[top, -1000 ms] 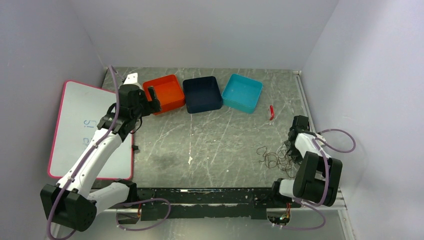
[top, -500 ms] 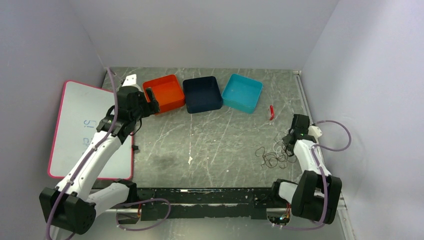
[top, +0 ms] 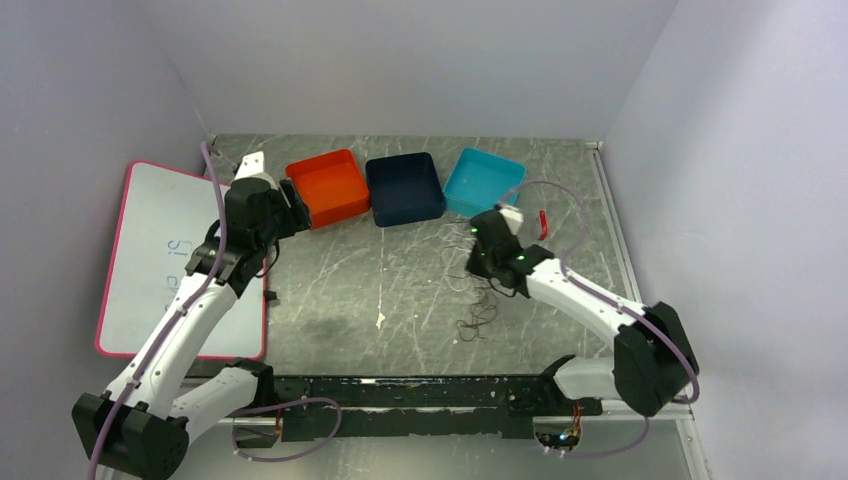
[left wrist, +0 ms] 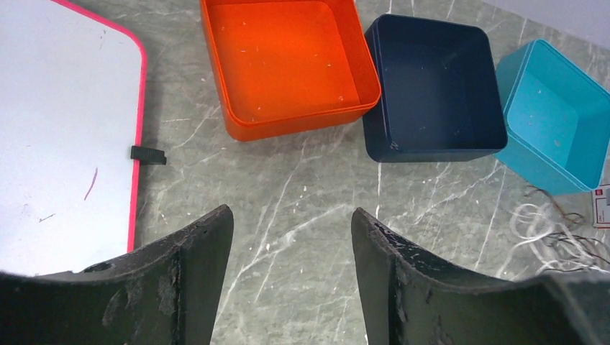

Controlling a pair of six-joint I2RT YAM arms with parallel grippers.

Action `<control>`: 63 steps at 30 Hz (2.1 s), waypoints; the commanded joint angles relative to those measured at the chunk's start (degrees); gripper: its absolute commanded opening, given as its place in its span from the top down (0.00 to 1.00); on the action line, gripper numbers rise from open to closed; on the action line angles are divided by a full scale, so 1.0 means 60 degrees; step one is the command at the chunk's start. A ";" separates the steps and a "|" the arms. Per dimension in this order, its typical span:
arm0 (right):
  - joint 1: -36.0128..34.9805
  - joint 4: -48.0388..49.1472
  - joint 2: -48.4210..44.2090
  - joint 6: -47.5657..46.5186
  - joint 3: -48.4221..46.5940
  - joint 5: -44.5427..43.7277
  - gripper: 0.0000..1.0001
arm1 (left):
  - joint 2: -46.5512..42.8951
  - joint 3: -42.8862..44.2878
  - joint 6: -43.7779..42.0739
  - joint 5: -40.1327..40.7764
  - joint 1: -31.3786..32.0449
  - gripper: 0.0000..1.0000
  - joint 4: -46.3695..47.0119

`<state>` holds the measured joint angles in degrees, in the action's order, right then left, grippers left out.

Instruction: Untangle the cables

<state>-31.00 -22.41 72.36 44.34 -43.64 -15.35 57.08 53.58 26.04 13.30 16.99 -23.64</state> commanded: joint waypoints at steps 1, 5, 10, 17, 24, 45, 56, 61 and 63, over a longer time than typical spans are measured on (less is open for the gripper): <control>-0.1587 0.1509 0.0936 -0.0640 -0.0840 0.0413 1.00 | -0.0311 -0.0172 0.0163 0.0236 0.0059 0.34 -0.0232; -0.2869 0.2673 0.2045 -0.1484 -0.1654 0.1005 1.00 | -0.0414 -0.0245 0.0217 0.0278 0.0068 0.34 -0.0336; -0.3622 0.3465 0.2738 -0.3040 -0.2188 0.1698 0.99 | -0.0576 -0.0370 0.0265 0.0224 0.0068 0.31 -0.0311; -0.3663 0.3535 0.1905 -0.5617 -0.1282 0.2078 0.75 | -0.0416 -0.0463 0.0114 -0.0193 0.0068 0.30 -0.0155; -0.3655 0.2314 0.1035 -0.5551 -0.1223 0.1807 0.35 | -0.0199 -0.0558 -0.0076 -0.0561 0.0059 0.27 0.0266; -0.3637 -0.0264 0.0072 -0.1486 -0.0951 0.0498 0.34 | 0.0041 -0.0795 -0.0063 -0.1365 0.0064 0.20 0.1039; -0.3638 0.1014 0.0867 -0.1513 -0.0558 0.1210 0.47 | -0.0406 -0.1028 0.0000 -0.1000 0.0067 0.00 0.1133; -0.3625 0.1318 0.1130 -0.1342 -0.0388 0.1354 0.55 | -0.0622 -0.1117 -0.0096 -0.1339 0.0066 0.00 0.1452; -0.3636 0.1438 0.1205 -0.1252 -0.0279 0.1320 0.57 | -0.0634 -0.1136 -0.0100 -0.1412 0.0068 0.00 0.1528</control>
<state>-52.95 -16.88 78.63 35.35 -46.70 -8.16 54.50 47.44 26.15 6.79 16.99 -17.69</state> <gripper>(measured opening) 0.448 0.994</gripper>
